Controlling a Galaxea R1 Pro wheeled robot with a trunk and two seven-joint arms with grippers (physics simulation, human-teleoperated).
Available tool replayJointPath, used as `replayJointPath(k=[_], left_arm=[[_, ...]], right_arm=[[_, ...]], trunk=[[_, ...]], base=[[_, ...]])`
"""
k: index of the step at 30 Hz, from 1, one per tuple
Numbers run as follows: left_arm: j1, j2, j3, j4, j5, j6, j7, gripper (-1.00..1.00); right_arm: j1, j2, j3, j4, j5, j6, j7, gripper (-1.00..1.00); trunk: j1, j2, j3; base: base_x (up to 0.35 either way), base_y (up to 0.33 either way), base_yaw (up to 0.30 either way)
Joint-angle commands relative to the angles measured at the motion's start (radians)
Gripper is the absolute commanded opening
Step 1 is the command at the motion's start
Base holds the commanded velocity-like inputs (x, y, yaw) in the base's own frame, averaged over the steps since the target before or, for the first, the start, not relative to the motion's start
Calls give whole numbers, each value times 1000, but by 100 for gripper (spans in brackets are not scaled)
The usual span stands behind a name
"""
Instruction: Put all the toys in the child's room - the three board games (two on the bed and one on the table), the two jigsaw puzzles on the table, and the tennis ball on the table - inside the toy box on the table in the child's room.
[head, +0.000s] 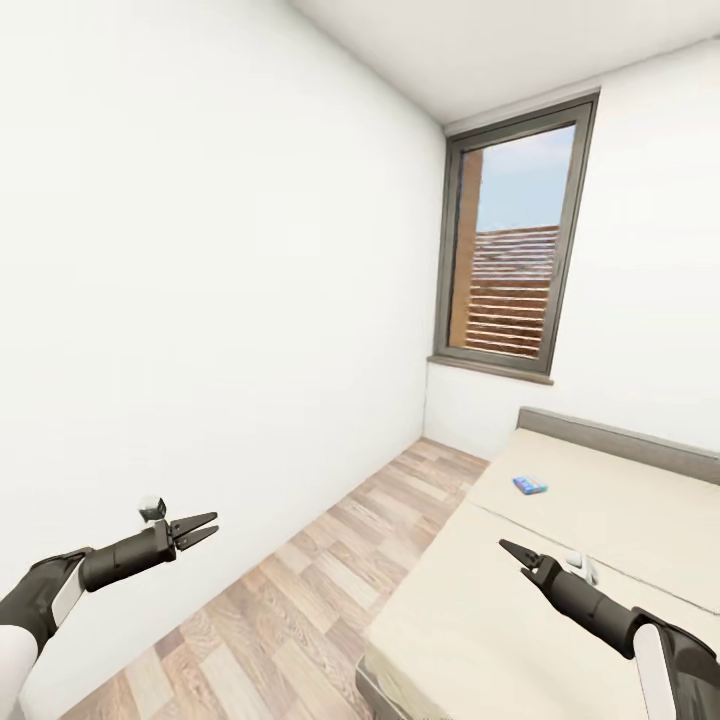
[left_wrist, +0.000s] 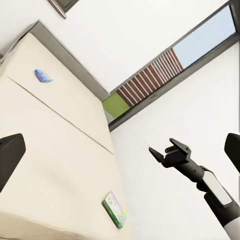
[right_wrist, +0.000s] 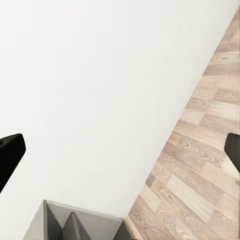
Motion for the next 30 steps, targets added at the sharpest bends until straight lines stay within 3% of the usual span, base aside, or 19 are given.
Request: replayJointPath(k=[1,18,30], left_arm=[[0,0,1,0,0,11,-3,100],[0,0,0,0,0,11,-2,100],[0,0,1,0,0,10,-1,100]], right_arm=[[-1,0,-2,1,0,4,3,100],[-1,0,-2,2,2,4,3,100],[-1,0,-2,3,2,4,3,100]], trunk=[[0,-1,0],[0,-1,0],[0,-1,0]], base=[[0,0,-277],[0,-17,-277],[0,-210,-278]])
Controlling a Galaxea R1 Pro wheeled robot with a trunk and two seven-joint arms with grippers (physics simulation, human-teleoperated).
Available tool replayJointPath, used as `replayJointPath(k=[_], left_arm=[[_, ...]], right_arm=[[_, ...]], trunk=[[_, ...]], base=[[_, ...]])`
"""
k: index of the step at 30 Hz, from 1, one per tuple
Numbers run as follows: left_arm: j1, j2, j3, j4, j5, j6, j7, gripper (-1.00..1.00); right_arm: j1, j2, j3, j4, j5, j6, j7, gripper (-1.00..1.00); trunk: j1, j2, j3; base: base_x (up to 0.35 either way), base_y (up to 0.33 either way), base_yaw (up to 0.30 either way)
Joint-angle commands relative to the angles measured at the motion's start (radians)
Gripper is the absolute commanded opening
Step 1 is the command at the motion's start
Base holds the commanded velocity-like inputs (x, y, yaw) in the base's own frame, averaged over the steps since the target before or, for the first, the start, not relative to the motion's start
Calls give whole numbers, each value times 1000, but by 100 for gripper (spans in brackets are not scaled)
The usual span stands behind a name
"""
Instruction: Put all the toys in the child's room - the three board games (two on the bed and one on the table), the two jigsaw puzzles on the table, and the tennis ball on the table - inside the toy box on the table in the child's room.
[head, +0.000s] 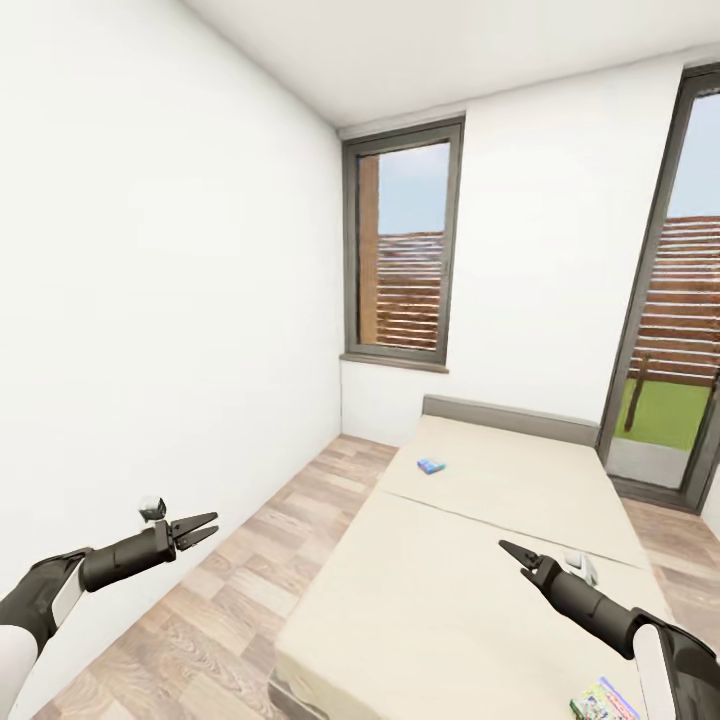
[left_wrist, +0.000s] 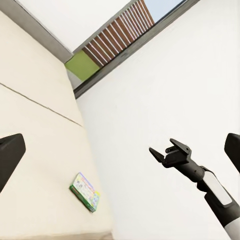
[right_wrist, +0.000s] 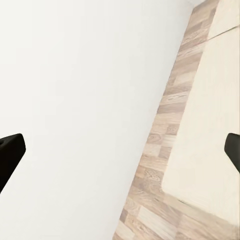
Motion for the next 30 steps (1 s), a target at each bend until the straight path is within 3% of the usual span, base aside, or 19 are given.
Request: replayJointPath(k=[1,30], left_arm=[[0,0,2,0,-1,11,-4,100],[0,-1,2,0,-3,10,8,100]], right_arm=[[-1,0,-1,1,-1,5,3,100],[0,0,-1,2,-3,5,2,100]], trunk=[[0,-1,0],[0,-1,0]], base=[[0,-281,-277],[0,-296,-272]])
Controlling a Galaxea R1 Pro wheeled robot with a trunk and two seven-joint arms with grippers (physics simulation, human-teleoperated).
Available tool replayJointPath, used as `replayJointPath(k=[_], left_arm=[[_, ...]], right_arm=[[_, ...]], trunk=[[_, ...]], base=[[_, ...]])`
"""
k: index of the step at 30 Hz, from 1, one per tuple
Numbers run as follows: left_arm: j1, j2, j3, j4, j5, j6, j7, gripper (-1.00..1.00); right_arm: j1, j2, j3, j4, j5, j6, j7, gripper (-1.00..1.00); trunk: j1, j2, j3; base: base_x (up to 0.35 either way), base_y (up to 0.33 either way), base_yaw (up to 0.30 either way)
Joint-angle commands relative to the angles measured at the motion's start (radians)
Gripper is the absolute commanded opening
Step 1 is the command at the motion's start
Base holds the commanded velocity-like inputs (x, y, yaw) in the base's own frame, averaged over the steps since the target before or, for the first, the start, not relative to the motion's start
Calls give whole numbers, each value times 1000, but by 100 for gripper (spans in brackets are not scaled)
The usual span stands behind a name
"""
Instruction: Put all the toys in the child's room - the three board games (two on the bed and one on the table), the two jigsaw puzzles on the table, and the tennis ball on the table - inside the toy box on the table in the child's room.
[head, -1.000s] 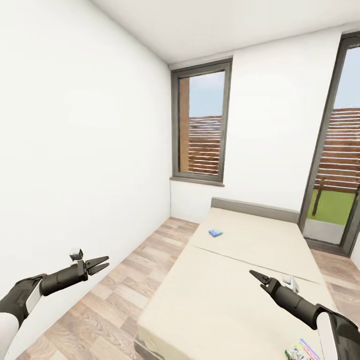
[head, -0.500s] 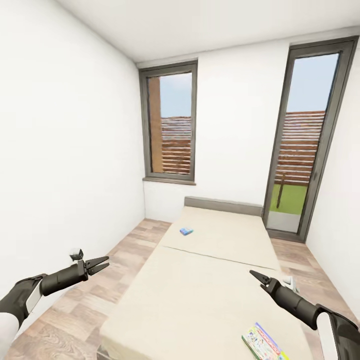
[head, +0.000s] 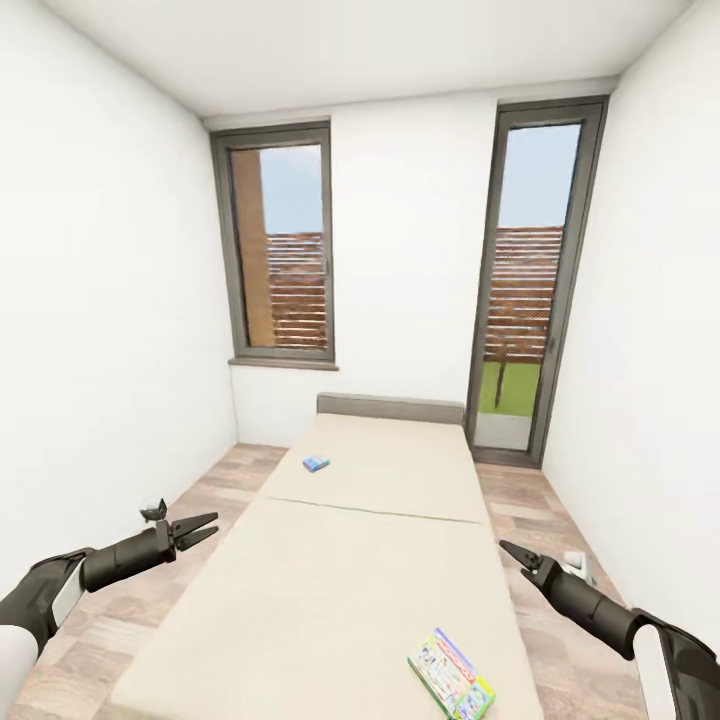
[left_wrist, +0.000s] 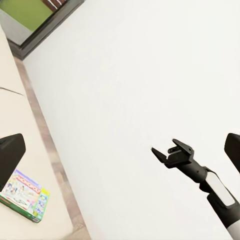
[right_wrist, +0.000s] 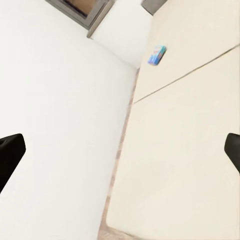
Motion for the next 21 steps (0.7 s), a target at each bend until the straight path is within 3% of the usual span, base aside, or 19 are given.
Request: replayJointPath(k=[1,10,21], left_arm=[[0,0,2,0,-1,10,-4,100],[0,1,2,0,-1,10,-2,100],[0,0,2,0,-1,10,-2,100]], right_arm=[[-1,0,-2,1,-1,5,3,100],[0,1,-3,0,-2,5,3,100],[0,0,-3,0,-2,6,3,100]], trunk=[[0,-1,0],[0,-1,0],[0,-1,-3]], base=[[0,-298,-223],[0,-277,-98],[0,-171,-9]])
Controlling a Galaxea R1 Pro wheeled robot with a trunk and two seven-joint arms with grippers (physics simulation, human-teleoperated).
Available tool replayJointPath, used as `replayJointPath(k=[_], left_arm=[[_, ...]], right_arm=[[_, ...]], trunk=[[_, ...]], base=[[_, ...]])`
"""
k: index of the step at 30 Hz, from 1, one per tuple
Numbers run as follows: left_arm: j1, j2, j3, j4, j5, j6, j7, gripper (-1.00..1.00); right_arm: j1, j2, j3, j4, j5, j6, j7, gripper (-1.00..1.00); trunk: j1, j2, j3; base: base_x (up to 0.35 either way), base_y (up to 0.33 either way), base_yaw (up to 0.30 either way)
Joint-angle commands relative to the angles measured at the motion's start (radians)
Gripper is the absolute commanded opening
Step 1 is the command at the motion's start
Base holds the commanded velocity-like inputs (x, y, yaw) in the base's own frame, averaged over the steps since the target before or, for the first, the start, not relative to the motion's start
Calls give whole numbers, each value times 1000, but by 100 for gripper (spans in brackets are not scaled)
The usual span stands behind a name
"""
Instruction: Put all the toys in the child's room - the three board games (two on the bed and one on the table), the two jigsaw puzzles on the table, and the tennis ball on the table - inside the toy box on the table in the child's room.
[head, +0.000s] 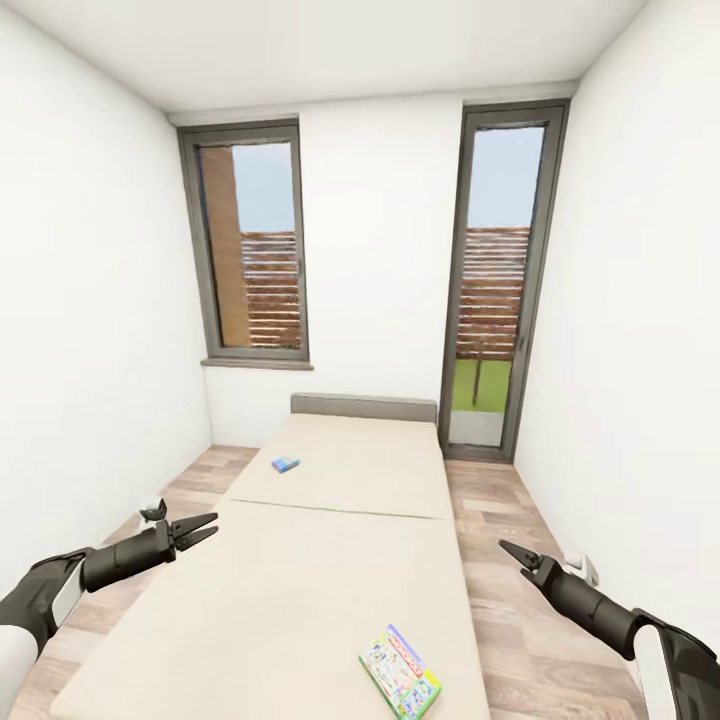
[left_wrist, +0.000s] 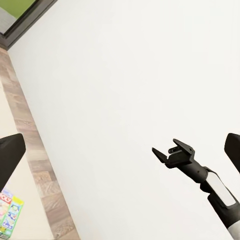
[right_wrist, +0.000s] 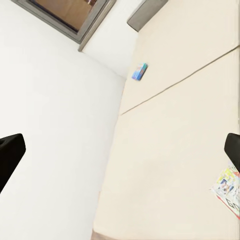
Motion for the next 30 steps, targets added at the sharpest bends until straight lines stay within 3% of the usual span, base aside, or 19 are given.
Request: replayJointPath(k=[1,30], left_arm=[[0,0,2,0,-1,11,-3,100],[0,0,1,0,-1,11,-3,100]], right_arm=[[-1,0,-2,0,0,5,3,100],[-1,-1,-2,34,4,5,2,100]], trunk=[[0,-1,-1],[0,-1,-47]], base=[[0,-141,-2],[0,-131,0]])
